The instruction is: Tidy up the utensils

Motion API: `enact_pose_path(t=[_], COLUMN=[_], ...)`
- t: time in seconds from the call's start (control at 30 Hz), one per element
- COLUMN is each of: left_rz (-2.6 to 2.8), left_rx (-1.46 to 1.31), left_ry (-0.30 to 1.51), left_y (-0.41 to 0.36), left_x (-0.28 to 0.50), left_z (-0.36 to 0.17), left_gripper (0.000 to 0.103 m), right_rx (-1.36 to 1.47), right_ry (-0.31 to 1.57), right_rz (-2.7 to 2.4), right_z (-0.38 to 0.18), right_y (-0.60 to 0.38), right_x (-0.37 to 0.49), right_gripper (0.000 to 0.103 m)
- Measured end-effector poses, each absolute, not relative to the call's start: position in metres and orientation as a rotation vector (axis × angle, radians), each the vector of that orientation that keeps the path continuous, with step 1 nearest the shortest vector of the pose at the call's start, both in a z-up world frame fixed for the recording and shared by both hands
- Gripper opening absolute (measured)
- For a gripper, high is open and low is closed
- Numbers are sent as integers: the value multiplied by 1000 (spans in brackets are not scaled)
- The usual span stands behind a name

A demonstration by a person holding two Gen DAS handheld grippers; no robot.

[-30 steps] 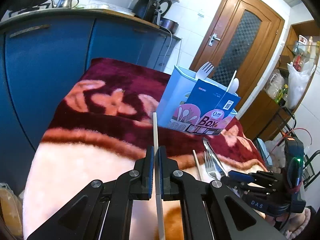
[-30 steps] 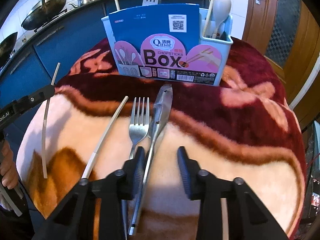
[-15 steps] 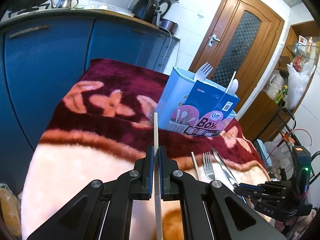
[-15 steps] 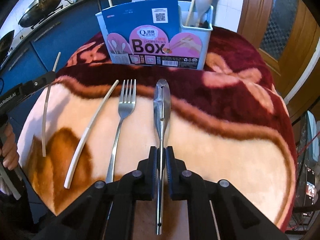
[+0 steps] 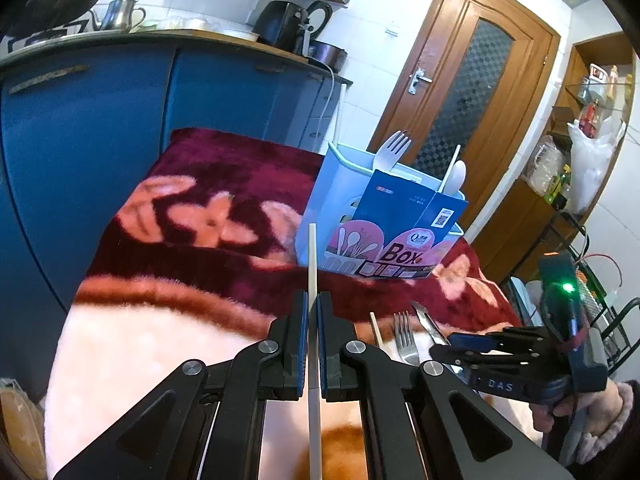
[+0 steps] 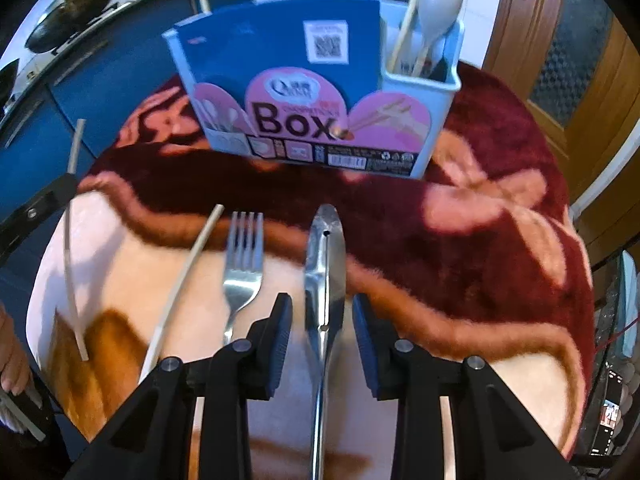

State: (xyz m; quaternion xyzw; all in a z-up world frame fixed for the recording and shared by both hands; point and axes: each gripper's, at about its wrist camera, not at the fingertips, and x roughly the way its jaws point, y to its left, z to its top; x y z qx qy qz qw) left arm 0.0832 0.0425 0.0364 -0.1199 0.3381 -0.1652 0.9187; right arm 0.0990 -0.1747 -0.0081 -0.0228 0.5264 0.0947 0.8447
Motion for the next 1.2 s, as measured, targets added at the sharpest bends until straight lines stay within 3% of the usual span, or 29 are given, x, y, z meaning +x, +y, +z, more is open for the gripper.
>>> enact_pose_path(t=[0.17, 0.23, 0.47, 1.2], left_rz=[-343, -343, -353, -347], left_rx=[-239, -240, -239, -228], left_ry=[693, 694, 663, 462], left_y=[39, 39, 35, 27], left_x=[85, 85, 82, 76], left_z=[38, 38, 44, 107], left_gripper=[4, 4, 4, 4], right_rx=[-68, -72, 5, 156], right_ry=[1130, 1128, 1059, 500], right_rz=[222, 222, 249, 234], right_z=[-9, -8, -4, 80], right_y=[-173, -174, -188, -221], right_x=[107, 108, 96, 26], right_gripper=[33, 24, 23, 23])
